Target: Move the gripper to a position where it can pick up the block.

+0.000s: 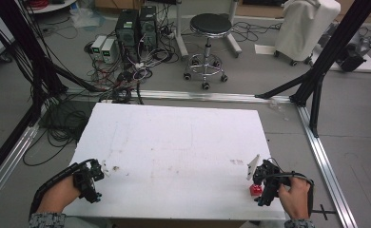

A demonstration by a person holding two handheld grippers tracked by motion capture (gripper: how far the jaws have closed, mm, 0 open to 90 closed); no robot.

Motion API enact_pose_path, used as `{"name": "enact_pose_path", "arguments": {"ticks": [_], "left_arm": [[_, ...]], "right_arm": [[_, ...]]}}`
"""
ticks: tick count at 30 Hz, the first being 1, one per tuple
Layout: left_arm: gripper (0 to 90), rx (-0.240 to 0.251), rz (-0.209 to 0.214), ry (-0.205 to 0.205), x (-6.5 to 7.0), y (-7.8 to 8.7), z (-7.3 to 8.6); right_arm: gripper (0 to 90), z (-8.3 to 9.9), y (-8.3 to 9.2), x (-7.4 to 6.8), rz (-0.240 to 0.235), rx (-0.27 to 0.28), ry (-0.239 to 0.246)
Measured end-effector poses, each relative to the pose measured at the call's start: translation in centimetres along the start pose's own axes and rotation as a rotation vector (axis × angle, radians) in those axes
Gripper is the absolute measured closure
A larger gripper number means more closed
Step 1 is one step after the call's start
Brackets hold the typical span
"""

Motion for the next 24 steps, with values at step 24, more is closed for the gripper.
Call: {"name": "enact_pose_path", "arguments": {"ticks": [24], "left_arm": [[21.7,0.001,0.005,-0.001,0.1,-0.2,-0.1]], "right_arm": [[2.9,0.7,-1.9,1.2,0.047,-0.04,0.15]]}}
Point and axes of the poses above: each handheld gripper's, and its own axes: y roughly backward along the jaws, z roughly out of its underside, x roughly to its right, the point moved 8 cm from there along -y, roughly forward along the jaws, and after that the axes turned 12 degrees about -x, right-handed, at the moved point
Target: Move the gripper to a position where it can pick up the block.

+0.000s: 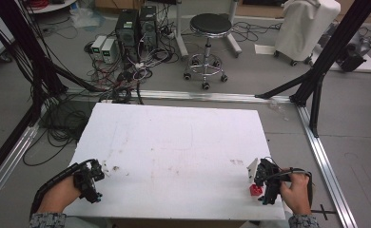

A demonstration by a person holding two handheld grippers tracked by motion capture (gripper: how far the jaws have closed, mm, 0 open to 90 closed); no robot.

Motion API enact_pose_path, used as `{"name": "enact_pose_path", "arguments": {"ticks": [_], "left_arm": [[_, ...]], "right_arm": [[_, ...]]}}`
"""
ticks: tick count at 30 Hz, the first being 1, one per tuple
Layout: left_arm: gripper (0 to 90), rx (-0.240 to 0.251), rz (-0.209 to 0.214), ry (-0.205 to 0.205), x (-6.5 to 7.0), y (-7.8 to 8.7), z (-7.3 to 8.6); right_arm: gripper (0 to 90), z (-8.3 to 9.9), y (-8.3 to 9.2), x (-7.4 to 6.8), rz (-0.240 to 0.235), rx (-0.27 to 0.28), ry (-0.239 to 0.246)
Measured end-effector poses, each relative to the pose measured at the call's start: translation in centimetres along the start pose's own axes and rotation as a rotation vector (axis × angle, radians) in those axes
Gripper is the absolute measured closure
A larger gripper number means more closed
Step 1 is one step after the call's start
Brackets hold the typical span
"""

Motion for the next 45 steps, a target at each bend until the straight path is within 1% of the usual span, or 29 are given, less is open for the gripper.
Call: {"name": "enact_pose_path", "arguments": {"ticks": [2,5,6,8,10,12,16,18,21,23,24,29,32,34,36,39,40,45], "left_arm": [[21.7,-0.001,-0.001,0.0,0.0,0.0,0.0],[21.7,-0.002,0.001,0.001,0.0,0.0,0.0],[21.7,-0.002,0.0,0.001,0.0,-0.1,0.0],[21.7,-0.003,0.005,0.003,0.0,-0.1,0.0],[21.7,-0.002,-0.001,-0.001,0.0,-0.1,0.0],[21.7,0.0,0.003,-0.002,0.0,-0.2,-0.1],[21.7,0.002,0.002,0.002,0.0,-0.2,-0.1],[21.7,-0.002,0.008,-0.003,0.1,-0.2,-0.1],[21.7,0.001,0.004,-0.001,0.1,-0.2,-0.1],[21.7,0.001,0.005,-0.002,0.1,-0.2,-0.1],[21.7,0.001,0.006,-0.002,0.1,-0.1,-0.1],[21.7,0.0,0.006,-0.005,0.1,-0.2,-0.2],[21.7,0.001,0.003,-0.004,0.1,-0.2,-0.2],[21.7,0.0,0.007,-0.002,0.1,-0.2,-0.1],[21.7,-0.001,0.006,0.0,0.1,-0.2,-0.1],[21.7,0.001,0.009,0.0,0.2,-0.2,-0.1],[21.7,0.001,0.01,0.0,0.2,-0.2,-0.1],[21.7,0.006,0.004,0.001,0.1,-0.2,-0.2]], "right_arm": [[2.9,0.1,-0.7,0.2,0.0,-0.01,0.0],[2.9,0.2,-1.1,0.3,0.005,-0.011,0.005],[2.9,0.2,-1.3,0.2,-0.003,-0.015,0.006],[2.9,0.0,-1.8,0.3,-0.003,-0.01,0.014],[2.9,0.0,-1.9,0.3,-0.008,-0.013,0.014],[2.9,0.0,-2.3,0.5,-0.004,-0.014,0.011],[2.9,-0.1,-2.6,0.5,-0.007,-0.014,0.006],[2.9,-0.1,-2.7,0.6,-0.006,-0.015,0.007],[2.9,-0.1,-3.1,0.6,-0.008,-0.016,0.009],[2.9,0.0,-3.4,0.5,-0.013,-0.029,0.005],[2.9,0.0,-3.6,0.5,-0.009,-0.028,0.005],[2.9,0.0,-4.2,0.4,-0.016,-0.029,0.009],[2.9,-0.1,-4.4,0.4,-0.017,-0.036,0.003],[2.9,-0.1,-4.6,0.4,-0.019,-0.039,0.009],[2.9,-0.1,-4.8,0.2,-0.026,-0.056,0.014],[2.9,-0.3,-4.8,0.3,-0.026,-0.05,0.017],[2.9,-0.2,-4.8,0.3,-0.02,-0.051,0.009],[2.9,-0.2,-4.7,0.3,-0.021,-0.046,0.008]]}}
Point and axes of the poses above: each handheld gripper's, and its own axes: y roughly backward along the jaws, z roughly out of its underside, x roughly to its right, the point moved 8 cm from there along -y, roughly forward along the jaws, and after that the axes turned 12 degrees about -x, right-handed, at the moved point
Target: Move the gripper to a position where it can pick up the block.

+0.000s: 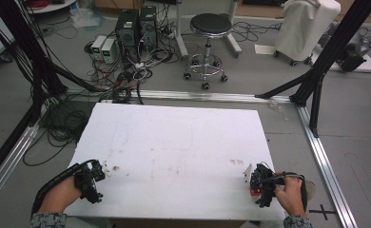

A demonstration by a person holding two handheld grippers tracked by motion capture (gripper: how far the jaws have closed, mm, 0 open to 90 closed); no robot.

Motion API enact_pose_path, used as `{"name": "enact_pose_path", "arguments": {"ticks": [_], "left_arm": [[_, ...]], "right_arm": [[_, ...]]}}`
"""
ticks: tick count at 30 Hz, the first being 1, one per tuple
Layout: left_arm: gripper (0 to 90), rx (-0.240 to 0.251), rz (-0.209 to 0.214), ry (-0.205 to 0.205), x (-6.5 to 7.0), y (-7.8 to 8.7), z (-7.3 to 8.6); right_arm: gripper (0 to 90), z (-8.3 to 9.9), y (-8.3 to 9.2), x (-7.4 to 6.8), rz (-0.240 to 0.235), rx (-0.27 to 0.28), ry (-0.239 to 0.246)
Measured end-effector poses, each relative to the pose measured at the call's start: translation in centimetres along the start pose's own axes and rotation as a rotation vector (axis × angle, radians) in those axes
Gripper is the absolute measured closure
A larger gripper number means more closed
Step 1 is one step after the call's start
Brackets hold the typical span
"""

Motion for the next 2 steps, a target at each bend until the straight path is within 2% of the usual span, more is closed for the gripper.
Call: {"name": "enact_pose_path", "arguments": {"ticks": [2], "left_arm": [[21.7,0.005,0.006,0.001,0.02,-0.03,-0.07]], "right_arm": [[2.9,0.07,0.02,-0.04,0.001,0.004,-0.003]]}}
Point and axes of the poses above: each handheld gripper's, and its own axes: y roughly backward along the jaws, z roughly out of its underside, x roughly to its right, the point moved 8 cm from there along -y, roughly forward along the jaws, and after that the axes turned 12 degrees about -x, right-handed, at the moved point
